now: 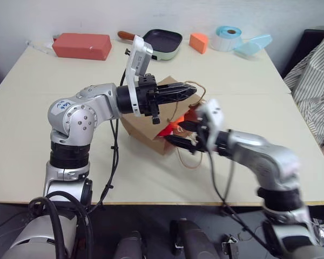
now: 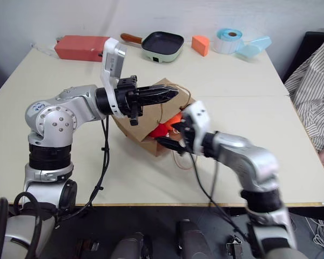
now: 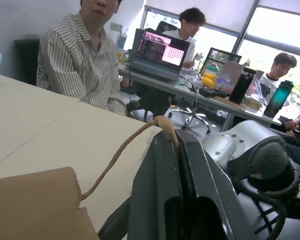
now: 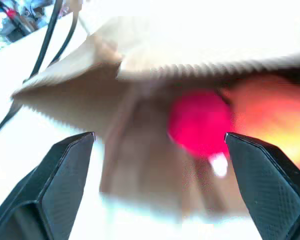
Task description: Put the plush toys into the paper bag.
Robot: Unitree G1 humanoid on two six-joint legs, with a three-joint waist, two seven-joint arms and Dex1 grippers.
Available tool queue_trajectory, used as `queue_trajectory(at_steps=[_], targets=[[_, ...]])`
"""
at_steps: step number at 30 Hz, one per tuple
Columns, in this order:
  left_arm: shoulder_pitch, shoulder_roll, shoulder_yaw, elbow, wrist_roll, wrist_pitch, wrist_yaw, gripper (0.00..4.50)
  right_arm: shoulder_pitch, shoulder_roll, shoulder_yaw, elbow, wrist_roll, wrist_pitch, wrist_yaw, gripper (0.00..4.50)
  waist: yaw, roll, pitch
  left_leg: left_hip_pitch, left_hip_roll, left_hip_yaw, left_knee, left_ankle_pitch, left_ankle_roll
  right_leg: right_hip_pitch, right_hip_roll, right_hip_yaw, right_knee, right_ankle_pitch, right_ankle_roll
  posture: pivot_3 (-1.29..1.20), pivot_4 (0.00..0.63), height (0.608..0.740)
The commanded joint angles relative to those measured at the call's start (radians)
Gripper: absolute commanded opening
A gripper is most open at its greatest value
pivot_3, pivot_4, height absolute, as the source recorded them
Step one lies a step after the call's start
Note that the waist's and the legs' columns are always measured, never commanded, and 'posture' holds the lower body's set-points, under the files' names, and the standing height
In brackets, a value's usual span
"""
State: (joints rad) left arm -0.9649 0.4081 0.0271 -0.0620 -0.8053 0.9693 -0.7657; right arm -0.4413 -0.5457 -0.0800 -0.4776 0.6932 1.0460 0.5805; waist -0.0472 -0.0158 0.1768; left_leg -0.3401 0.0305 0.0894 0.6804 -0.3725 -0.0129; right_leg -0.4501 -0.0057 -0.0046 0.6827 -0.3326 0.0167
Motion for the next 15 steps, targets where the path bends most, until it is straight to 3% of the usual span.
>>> queue_trajectory(at_steps=[1,4,6,15], targets=[[-0.008,0.000,0.007,-0.016,0.002,-0.021,-0.014,0.00,0.138,-0.066,-0.137,-0.142,0.085,0.084,-0.017,4.28,-0.001,0.000,0.000,0.000,0.000,0.000,0.000,0.000,0.000,0.000,0.000,0.000,0.000,0.000,0.000,0.00,0.150,0.740],[-0.007,0.001,0.004,-0.009,0.004,-0.022,-0.023,0.00,0.271,-0.044,-0.242,-0.179,0.173,0.190,-0.086,4.28,-0.002,0.000,0.000,0.003,0.000,0.000,-0.001,0.000,0.000,0.002,0.001,0.001,0.000,0.000,0.000,0.00,0.150,0.740],[-0.009,0.002,-0.004,0.000,0.015,-0.030,-0.034,0.00,0.294,0.039,-0.288,-0.152,0.255,0.246,-0.158,4.28,-0.008,0.000,0.000,0.003,0.000,0.001,-0.001,0.000,0.000,0.002,0.001,0.002,0.001,0.000,0.000,0.00,0.150,0.740],[-0.037,-0.001,0.000,0.016,0.025,-0.030,-0.041,0.00,0.220,0.258,-0.342,0.092,0.305,0.379,-0.389,4.28,-0.008,0.000,0.000,0.005,0.000,0.003,0.001,0.000,-0.001,0.002,0.001,0.004,0.004,0.000,0.000,0.00,0.150,0.740]])
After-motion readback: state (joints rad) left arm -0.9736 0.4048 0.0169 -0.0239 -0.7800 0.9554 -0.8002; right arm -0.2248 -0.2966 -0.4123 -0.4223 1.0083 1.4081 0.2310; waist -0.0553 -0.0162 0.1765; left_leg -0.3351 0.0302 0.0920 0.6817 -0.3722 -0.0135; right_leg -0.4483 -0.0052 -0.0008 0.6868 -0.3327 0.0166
